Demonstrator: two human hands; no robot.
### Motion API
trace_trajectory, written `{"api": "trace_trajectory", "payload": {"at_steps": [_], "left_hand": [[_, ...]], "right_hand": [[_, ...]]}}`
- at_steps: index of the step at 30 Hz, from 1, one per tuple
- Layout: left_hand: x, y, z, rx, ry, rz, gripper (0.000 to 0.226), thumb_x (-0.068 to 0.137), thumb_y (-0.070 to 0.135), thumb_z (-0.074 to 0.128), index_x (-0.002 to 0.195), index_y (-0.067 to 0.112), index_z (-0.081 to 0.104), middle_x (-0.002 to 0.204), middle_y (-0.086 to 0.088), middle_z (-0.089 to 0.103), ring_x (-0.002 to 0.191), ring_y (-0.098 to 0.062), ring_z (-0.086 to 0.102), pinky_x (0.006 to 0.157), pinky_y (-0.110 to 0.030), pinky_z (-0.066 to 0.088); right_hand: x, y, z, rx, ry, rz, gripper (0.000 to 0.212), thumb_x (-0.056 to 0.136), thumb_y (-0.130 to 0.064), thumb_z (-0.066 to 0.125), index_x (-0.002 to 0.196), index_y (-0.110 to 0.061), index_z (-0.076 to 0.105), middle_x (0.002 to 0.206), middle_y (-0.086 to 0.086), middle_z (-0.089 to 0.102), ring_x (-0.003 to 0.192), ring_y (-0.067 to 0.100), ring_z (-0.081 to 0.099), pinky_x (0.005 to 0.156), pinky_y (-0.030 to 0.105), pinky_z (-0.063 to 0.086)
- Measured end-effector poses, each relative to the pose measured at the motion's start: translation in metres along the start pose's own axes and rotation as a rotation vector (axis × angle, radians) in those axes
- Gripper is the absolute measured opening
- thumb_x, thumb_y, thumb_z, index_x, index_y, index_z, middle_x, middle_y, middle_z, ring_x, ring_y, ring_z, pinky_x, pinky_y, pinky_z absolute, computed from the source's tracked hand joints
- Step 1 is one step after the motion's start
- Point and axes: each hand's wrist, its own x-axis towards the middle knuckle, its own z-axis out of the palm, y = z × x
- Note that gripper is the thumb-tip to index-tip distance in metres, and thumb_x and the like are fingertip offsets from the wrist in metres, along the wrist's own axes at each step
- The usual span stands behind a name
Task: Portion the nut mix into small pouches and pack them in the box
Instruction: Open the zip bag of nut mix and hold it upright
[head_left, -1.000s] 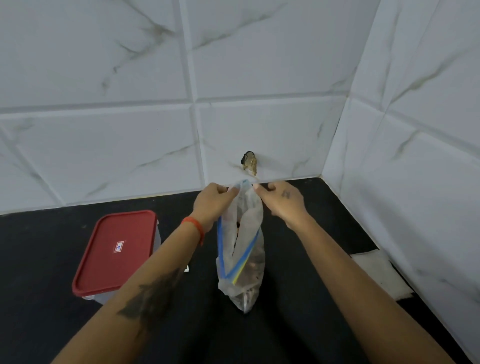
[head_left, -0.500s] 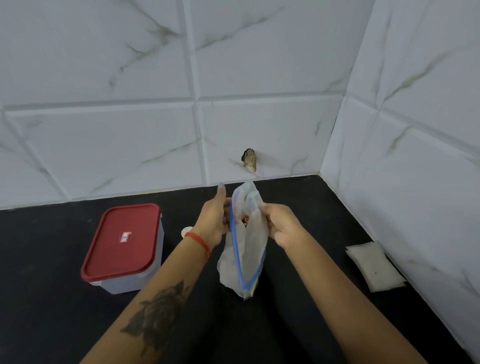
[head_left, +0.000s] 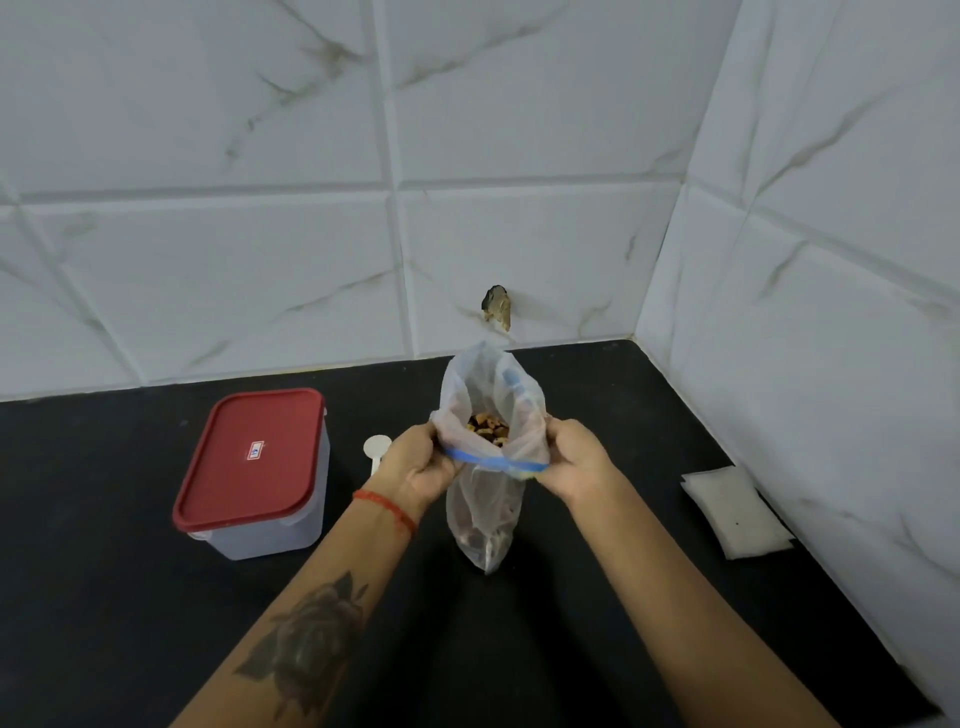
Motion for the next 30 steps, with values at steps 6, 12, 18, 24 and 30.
{"api": "trace_trajectory", "payload": {"at_steps": [6, 12, 18, 24, 30], "left_hand": [[-0.026, -0.016, -0.017, 0.808, 0.100, 0.275, 0.037, 0.095, 0.036, 0.053, 0.121, 0.008, 0.054, 0.111, -0.008, 0.062, 0.097, -0.018, 0.061, 0.069, -0.029, 0.051], [-0.062, -0.026, -0.031, 1.156, 0.007, 0.148, 0.024, 0.092, 0.028, 0.060, 0.101, 0.006, 0.059, 0.094, -0.009, 0.069, 0.075, -0.014, 0.069, 0.061, -0.026, 0.056], [-0.053, -0.029, -0.031, 0.416, -0.148, 0.180, 0.019, 0.099, 0.007, 0.041, 0.098, 0.003, 0.060, 0.091, -0.013, 0.069, 0.079, -0.018, 0.069, 0.066, -0.027, 0.060], [-0.055, -0.045, -0.040, 0.075, -0.227, 0.070, 0.028, 0.100, 0.012, 0.035, 0.113, 0.008, 0.060, 0.102, -0.016, 0.069, 0.083, -0.021, 0.071, 0.068, -0.033, 0.060], [-0.059, -0.052, -0.038, 1.069, 0.087, 0.351, 0.026, 0.092, 0.038, 0.057, 0.107, 0.017, 0.052, 0.104, -0.007, 0.063, 0.091, -0.019, 0.063, 0.073, -0.035, 0.055]], "right_hand": [[-0.045, 0.019, -0.012, -1.191, 0.181, -0.394, 0.052, 0.087, -0.056, 0.051, 0.102, -0.009, 0.067, 0.097, 0.013, 0.069, 0.089, 0.026, 0.066, 0.082, 0.044, 0.055], [-0.078, 0.037, -0.024, -1.260, -0.085, -0.466, 0.021, 0.092, -0.030, 0.058, 0.103, -0.015, 0.068, 0.090, -0.002, 0.071, 0.074, 0.002, 0.064, 0.059, 0.016, 0.046], [-0.068, 0.033, -0.022, -0.165, -0.212, -0.035, 0.014, 0.096, -0.013, 0.050, 0.092, -0.014, 0.064, 0.064, -0.005, 0.055, 0.042, 0.002, 0.043, 0.033, 0.010, 0.027], [-0.066, 0.041, -0.027, 0.324, -0.273, 0.178, 0.024, 0.098, -0.023, 0.042, 0.091, -0.008, 0.060, 0.065, 0.004, 0.054, 0.049, 0.008, 0.044, 0.042, 0.019, 0.040], [-0.072, 0.045, -0.025, -0.089, -0.193, 0.007, 0.021, 0.088, -0.033, 0.059, 0.095, -0.013, 0.060, 0.059, -0.001, 0.059, 0.053, 0.008, 0.055, 0.052, 0.019, 0.036]]}}
